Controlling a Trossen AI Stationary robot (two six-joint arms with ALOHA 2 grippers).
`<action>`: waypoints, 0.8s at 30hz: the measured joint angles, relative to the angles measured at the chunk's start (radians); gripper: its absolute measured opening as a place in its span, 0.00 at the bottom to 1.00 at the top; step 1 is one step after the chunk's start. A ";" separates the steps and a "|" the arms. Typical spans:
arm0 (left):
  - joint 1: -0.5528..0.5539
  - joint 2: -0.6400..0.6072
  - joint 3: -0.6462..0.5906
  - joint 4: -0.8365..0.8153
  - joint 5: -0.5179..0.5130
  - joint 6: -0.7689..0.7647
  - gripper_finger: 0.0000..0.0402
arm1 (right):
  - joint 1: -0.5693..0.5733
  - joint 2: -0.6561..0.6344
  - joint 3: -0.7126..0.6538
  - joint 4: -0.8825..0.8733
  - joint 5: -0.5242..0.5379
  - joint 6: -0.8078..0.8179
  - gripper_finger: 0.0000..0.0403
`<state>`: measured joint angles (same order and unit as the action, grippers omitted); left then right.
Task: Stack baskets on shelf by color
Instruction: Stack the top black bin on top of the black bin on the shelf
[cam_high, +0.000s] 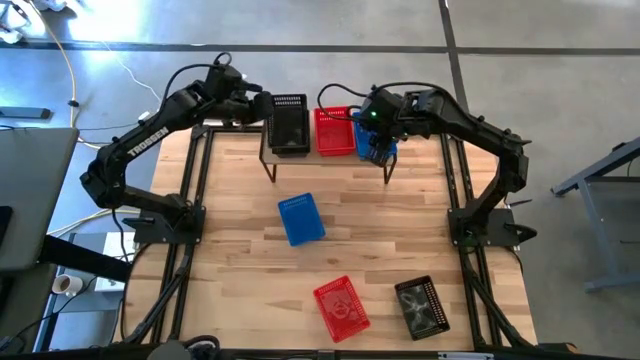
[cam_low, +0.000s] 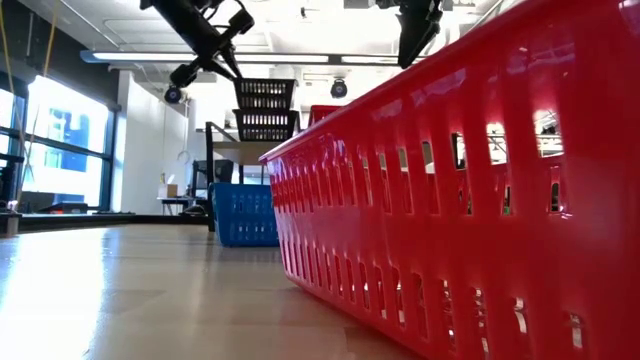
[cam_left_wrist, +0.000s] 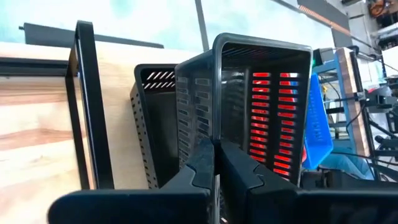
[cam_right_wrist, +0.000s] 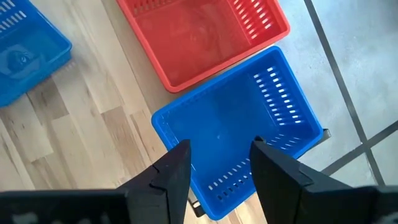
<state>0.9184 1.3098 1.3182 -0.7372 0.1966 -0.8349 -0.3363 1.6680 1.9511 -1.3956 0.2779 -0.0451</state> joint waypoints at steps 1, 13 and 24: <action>0.000 0.006 0.000 0.000 0.002 0.000 0.00 | 0.000 0.000 0.000 0.000 0.000 -0.001 0.37; 0.000 0.049 0.000 0.000 0.012 -0.003 0.00 | 0.000 0.000 0.000 0.000 -0.001 -0.008 0.37; 0.012 0.099 0.000 0.000 0.005 0.000 0.00 | 0.000 0.000 0.000 -0.001 -0.001 -0.008 0.37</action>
<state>0.9301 1.4087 1.3182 -0.7372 0.2012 -0.8349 -0.3363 1.6680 1.9511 -1.3964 0.2771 -0.0528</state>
